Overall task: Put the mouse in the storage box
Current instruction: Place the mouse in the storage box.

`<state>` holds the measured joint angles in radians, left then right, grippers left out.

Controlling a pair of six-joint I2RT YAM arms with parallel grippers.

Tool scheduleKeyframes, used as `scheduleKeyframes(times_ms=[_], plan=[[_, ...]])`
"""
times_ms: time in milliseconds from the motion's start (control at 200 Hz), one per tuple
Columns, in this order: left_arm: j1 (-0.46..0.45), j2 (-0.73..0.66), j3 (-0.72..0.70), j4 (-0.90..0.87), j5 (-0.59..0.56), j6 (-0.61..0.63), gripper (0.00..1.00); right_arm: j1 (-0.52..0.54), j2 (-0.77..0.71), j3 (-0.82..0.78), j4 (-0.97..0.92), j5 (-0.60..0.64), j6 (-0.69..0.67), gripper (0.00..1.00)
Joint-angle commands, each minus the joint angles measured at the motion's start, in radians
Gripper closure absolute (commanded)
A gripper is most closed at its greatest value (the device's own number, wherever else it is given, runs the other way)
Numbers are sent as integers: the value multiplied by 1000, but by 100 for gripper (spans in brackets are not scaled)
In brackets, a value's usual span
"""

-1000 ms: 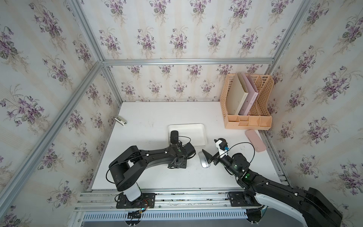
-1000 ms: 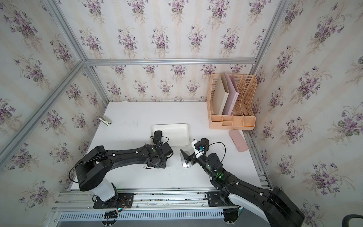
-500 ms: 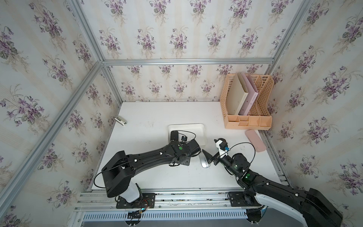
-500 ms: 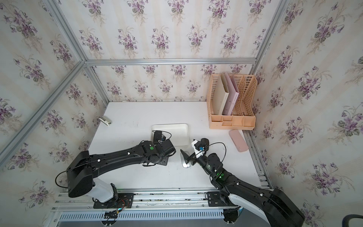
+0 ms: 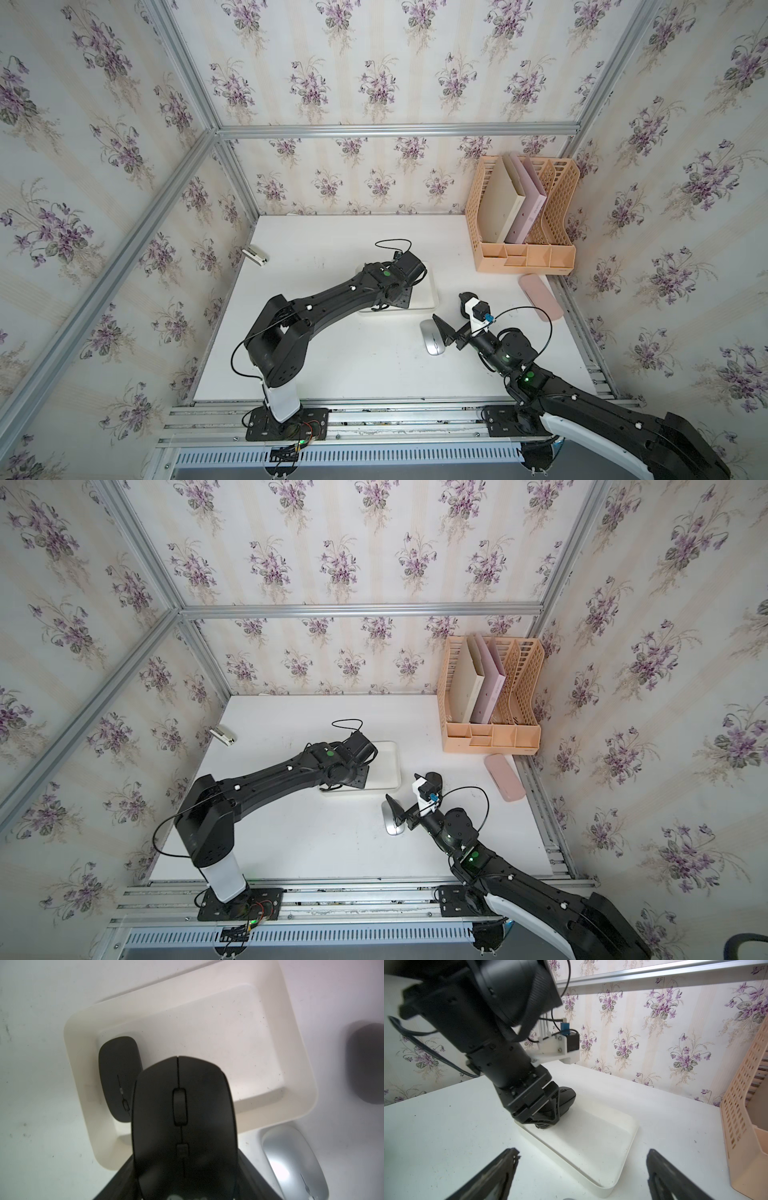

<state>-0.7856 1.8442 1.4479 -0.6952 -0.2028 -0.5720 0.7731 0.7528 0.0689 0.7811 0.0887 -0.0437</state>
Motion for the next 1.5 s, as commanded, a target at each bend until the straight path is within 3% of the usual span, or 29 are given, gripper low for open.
scheduleKeyframes(times_ms=[0, 205, 634, 764, 979, 1079, 1189, 1344, 1494], plan=[[24, 81, 61, 24, 32, 42, 39, 1, -1, 2, 5, 14, 8, 0], [47, 200, 106, 18, 20, -10, 38, 1, -1, 5, -2, 5, 14, 0], [76, 274, 116, 14, -1, -42, 38, 1, 2, 4, 4, -2, 18, 0], [76, 282, 128, 2, -2, -42, 28, 1, 1, 4, 3, 0, 18, 0], [75, 233, 152, -48, -1, -24, 20, 0, 6, 3, 5, 12, 14, 0], [63, 142, 152, -72, 2, -12, 17, 1, 3, -1, 7, 27, 12, 0], [13, -63, 62, 22, -44, 55, 15, 1, 18, -3, 8, 55, 11, 0], [-52, -439, -234, 299, -62, 249, 12, 2, 94, 33, -43, 135, 89, 0], [-47, -793, -591, 453, -65, 416, 10, 3, 174, 161, -319, 114, 248, 0]])
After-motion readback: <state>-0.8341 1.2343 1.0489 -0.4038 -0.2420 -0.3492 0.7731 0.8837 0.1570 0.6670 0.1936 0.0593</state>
